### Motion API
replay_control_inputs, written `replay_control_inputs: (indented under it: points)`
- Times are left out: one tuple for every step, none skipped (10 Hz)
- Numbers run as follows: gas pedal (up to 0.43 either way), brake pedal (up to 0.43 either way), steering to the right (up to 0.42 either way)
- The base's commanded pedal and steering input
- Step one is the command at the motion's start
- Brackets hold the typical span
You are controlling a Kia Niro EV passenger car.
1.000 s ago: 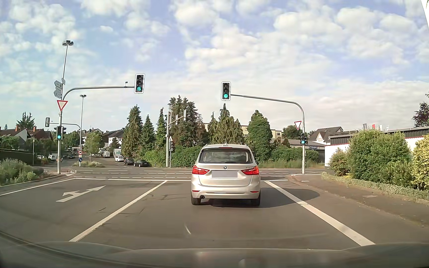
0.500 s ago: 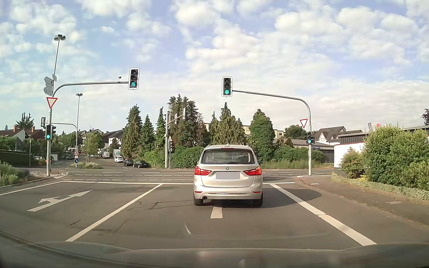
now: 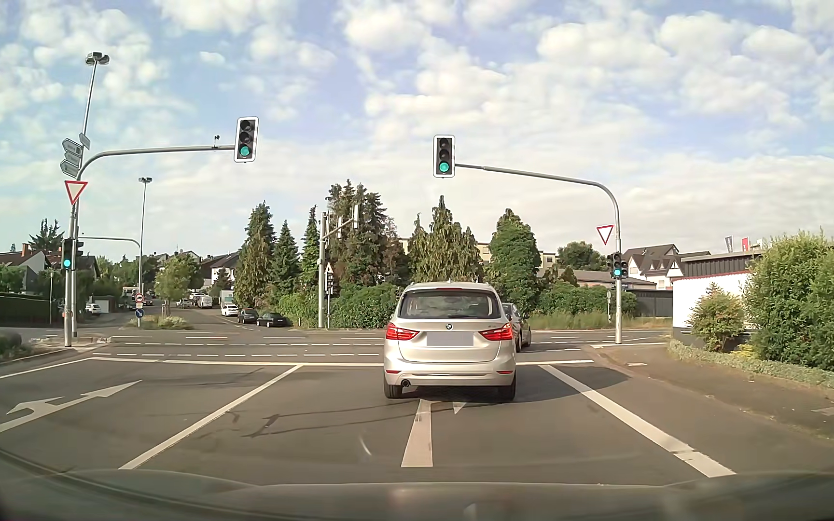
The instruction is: Follow the waypoints while adhering to traffic rules and regulations
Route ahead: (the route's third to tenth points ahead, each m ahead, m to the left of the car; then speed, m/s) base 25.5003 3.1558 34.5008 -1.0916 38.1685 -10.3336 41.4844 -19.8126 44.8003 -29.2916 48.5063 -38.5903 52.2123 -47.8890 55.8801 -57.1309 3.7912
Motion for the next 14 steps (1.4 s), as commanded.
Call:
replay_control_inputs:
  points:
    - [0.189,0.03,-0.013]
    - [0.197,0.03,-0.013]
    - [0.197,0.03,-0.013]
    - [0.197,0.024,-0.013]
    - [0.197,0.03,-0.013]
    - [0.197,0.03,-0.013]
    - [0.197,0.03,-0.01]
    - [0.197,0.03,-0.005]
    - [0.197,0.03,-0.005]
    - [0.197,0.03,-0.005]
    - [0.197,0.03,-0.004]
    - [0.197,0.03,-0.002]
    - [0.197,0.03,0.0]
    - [0.197,0.03,0.003]
